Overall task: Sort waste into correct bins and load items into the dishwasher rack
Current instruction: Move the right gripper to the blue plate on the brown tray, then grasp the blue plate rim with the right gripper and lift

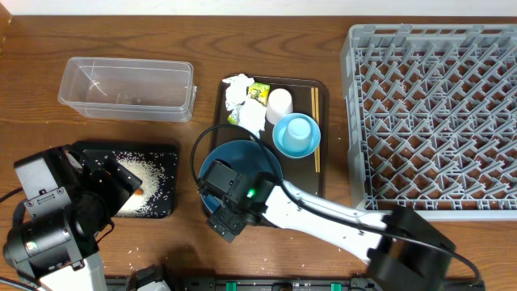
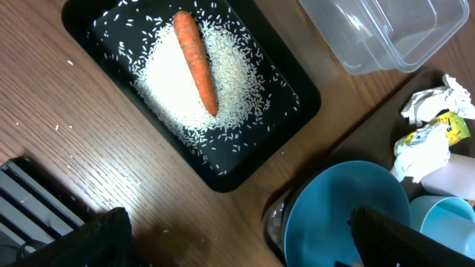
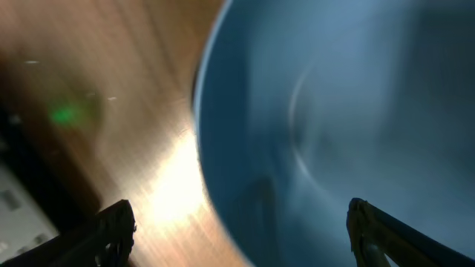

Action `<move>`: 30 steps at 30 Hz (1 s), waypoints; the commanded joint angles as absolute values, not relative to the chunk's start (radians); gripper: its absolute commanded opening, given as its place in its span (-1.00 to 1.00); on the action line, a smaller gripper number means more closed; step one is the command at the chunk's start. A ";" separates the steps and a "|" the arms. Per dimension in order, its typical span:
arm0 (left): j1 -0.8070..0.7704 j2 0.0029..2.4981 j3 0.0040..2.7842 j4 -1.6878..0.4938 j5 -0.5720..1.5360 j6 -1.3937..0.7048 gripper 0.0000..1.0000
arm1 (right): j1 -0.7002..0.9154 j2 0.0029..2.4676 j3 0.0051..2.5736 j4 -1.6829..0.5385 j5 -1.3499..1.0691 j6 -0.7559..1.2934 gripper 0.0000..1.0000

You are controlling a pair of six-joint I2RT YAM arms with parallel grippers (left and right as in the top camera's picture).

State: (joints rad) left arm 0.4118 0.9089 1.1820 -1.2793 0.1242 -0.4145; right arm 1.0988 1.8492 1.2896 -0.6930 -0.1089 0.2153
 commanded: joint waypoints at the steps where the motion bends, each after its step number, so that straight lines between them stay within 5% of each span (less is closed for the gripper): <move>1: 0.416 0.909 1.176 -1.283 0.112 -0.404 0.93 | 1.121 1.883 1.301 -0.675 -0.078 0.208 0.75; 19: 0.416 0.909 1.176 -1.283 0.112 -0.404 0.93 | 1.153 1.955 1.302 -0.632 -0.073 0.231 0.31; 30: 0.416 0.909 1.176 -1.283 0.112 -0.404 0.93 | 1.153 1.955 1.314 -0.636 -0.067 0.232 -0.63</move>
